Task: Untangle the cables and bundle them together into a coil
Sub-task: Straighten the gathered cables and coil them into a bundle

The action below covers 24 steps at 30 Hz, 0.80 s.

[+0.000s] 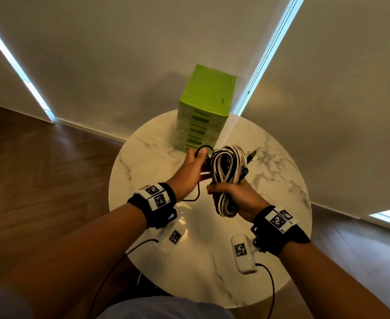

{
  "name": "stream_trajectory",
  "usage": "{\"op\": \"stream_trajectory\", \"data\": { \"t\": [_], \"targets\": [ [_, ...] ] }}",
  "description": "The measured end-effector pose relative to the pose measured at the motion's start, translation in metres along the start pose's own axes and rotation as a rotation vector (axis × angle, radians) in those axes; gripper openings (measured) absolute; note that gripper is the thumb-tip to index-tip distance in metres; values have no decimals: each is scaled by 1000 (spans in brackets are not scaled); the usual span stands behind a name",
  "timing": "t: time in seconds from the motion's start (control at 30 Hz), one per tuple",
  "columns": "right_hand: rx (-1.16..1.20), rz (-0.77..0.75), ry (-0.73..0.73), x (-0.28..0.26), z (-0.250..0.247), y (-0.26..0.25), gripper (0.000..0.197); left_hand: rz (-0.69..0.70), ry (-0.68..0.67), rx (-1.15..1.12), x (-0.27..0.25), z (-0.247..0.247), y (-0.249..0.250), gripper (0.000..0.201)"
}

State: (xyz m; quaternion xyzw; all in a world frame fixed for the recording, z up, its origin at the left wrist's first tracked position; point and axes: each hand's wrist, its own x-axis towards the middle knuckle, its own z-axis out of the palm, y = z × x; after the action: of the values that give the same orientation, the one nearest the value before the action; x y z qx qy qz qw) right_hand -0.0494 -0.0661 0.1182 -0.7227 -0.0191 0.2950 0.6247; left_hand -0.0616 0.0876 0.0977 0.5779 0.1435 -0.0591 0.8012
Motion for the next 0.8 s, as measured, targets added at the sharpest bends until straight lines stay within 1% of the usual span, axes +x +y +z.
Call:
{"op": "stream_trajectory", "data": {
  "t": [0.07,0.1,0.13,0.2,0.23,0.3,0.33,0.4,0.43,0.47,0.5,0.53,0.57,0.6,0.63,0.7,0.73,0.77,0.8],
  "targets": [
    [2,-34,40,2,4,1,40,-40,9,-110,-1,11,1,70],
    [11,-47,55,2,6,1,39,-64,15,-159,-1,16,-1,78],
    [23,-55,63,2,8,0,37,-92,17,-178,-2,20,-3,79],
    [55,-57,57,1,12,-1,31,-110,38,-165,-2,22,-8,59],
    [64,-56,50,1,13,-1,29,-127,46,-156,-3,24,-7,62],
    [53,-27,29,-1,13,-3,25,-184,-37,-145,-5,23,-3,97],
    [51,1,7,-2,12,-3,23,-192,-75,-144,-8,26,5,101],
    [59,58,-54,-4,9,-3,22,-199,-99,-62,-7,26,9,86],
    [61,84,-80,-5,8,-3,21,-226,-110,-35,-8,26,12,90],
    [59,106,-100,-7,8,-4,19,-242,-135,5,-11,25,13,104],
    [61,122,-109,-10,7,-5,16,-222,-163,66,-10,22,10,117],
    [69,129,-108,-11,7,-6,12,-181,-175,181,-12,17,12,118],
    [85,128,-94,-12,7,-6,8,-130,-178,288,-16,13,13,107],
    [113,120,-75,-13,7,-7,6,-105,-193,347,-18,8,13,97],
    [154,105,-53,-13,7,-8,4,-89,-223,345,-20,4,12,92],
    [237,62,-20,-11,7,-12,4,-110,-277,314,-28,-1,11,81],
    [260,48,5,-10,7,-15,4,-135,-285,333,-27,-3,5,80],
    [268,37,40,-9,6,-19,5,-181,-324,375,-29,-8,-4,80],
    [271,25,72,-7,4,-22,6,-229,-393,446,-34,-12,-8,78]
  ]
}}
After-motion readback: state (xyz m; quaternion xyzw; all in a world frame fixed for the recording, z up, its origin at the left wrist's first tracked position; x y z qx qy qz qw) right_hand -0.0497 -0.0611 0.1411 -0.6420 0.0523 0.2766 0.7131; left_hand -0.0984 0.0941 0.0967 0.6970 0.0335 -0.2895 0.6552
